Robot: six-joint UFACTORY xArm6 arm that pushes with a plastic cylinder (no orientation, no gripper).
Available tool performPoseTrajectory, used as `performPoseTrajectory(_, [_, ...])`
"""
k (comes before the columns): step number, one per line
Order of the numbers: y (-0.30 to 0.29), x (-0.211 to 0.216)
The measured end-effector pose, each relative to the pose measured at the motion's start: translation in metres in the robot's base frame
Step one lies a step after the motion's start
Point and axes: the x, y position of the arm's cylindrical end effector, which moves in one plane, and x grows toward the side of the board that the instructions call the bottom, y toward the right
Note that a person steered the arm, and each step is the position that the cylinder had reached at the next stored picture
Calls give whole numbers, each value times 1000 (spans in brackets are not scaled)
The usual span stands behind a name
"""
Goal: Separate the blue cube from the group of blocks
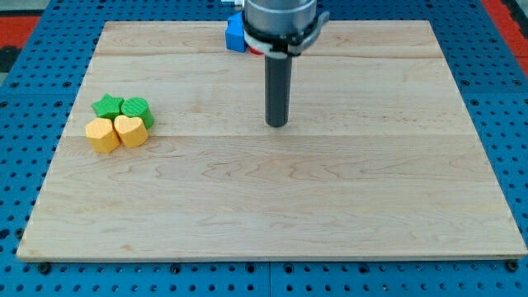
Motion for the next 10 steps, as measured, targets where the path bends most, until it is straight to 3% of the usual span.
performPoseTrajectory(1, [-30,-40])
performPoseTrajectory(3, [-178,-118])
performPoseTrajectory(5, [-194,-208])
performPoseTrajectory(7, [-166,-209])
performPoseTrajectory(8, [-102,-208])
performPoseTrajectory(9, [-54,-193])
performPoseTrajectory(10, [-48,-136])
